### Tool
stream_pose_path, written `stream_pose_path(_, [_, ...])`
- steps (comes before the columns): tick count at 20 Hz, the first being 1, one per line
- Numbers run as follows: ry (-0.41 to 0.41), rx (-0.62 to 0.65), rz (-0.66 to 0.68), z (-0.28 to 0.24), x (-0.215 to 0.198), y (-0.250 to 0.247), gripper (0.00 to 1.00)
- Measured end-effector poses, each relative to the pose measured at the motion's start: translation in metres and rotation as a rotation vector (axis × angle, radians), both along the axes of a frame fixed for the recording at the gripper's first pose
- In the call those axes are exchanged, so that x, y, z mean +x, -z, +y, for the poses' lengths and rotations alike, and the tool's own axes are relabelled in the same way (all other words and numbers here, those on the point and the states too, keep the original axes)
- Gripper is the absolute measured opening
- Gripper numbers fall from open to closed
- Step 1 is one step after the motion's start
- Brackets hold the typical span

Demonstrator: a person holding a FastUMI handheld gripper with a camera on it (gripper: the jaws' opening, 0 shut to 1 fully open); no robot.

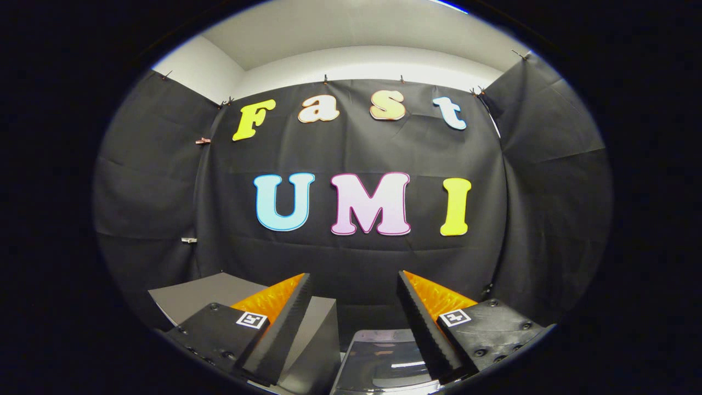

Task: Put the clothes into the washing machine and then close the washing machine lid.

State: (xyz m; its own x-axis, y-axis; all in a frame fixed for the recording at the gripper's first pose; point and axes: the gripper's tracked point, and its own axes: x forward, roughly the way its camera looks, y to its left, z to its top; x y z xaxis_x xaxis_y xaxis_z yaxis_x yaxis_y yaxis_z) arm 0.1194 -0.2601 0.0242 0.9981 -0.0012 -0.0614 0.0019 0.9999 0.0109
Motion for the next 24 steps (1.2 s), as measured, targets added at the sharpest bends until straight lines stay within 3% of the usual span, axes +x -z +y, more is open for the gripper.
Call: stream_pose_path(24, [0.028, -0.039, 0.038, -0.02, 0.006, 0.003, 0.98])
